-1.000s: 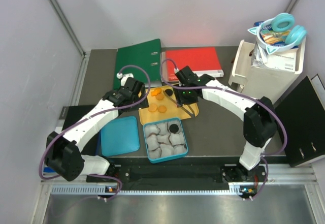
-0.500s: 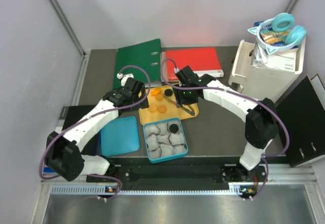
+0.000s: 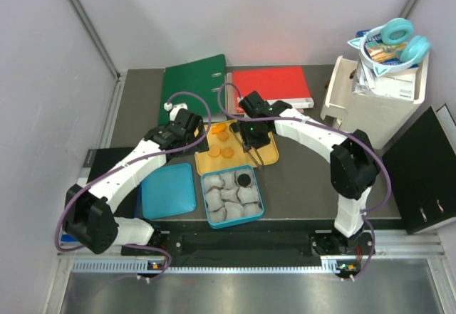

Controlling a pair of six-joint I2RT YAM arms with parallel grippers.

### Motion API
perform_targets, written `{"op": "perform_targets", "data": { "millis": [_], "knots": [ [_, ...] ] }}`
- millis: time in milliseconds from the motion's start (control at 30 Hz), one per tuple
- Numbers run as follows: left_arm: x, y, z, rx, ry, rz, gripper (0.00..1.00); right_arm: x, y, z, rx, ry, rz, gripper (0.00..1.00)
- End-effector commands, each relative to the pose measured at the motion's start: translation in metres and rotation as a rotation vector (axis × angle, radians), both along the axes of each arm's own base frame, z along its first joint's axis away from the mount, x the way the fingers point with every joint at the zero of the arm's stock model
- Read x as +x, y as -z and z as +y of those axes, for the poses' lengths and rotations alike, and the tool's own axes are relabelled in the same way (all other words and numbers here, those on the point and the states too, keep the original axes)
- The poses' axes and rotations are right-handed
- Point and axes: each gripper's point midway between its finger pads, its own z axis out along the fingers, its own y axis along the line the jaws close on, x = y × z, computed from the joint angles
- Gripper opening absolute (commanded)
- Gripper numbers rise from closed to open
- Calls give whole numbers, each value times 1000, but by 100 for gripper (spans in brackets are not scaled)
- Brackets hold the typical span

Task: Pack the cookies

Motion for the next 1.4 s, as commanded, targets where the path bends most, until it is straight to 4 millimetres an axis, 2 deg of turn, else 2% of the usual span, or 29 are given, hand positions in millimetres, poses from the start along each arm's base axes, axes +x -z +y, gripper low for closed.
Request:
{"op": "perform_targets", "data": {
  "millis": [0,200,467,533,600,700,733,833,1100,1133,1167,1367],
  "knots": [
    [7,-6,0,-5,-9,-30,99,25,-27,10,61,21,-102,40],
    [9,-6,-2,-11,-9,-31,99,17,-45,7,92,12,-122,35],
    [12,-10,-4,-13,-8,-39,99,2,-93,-8,142,6,-197,33],
    [14,-11,-4,-15,-9,-43,99,-2,-97,-12,147,5,-205,33],
    [14,-10,-5,-18,-7,-41,99,-7,-98,-16,150,1,-212,35],
    [13,-8,-8,-30,-3,-34,99,-10,-91,-17,151,-5,-202,46],
    [13,-9,-9,-34,-3,-32,99,-12,-92,-14,169,-18,-193,51],
    [13,-10,-9,-37,-5,-32,99,-11,-95,-1,209,-38,-195,56],
    [8,-14,-2,-23,-19,-36,99,5,-85,25,219,-81,-173,57],
    [7,-14,-1,-22,-20,-35,99,10,-89,28,228,-82,-184,57],
    [5,-15,0,-20,-22,-36,99,11,-82,30,218,-81,-169,57],
    [0,-14,6,-13,-37,-35,99,17,-73,41,226,-85,-145,57]
  ]
}}
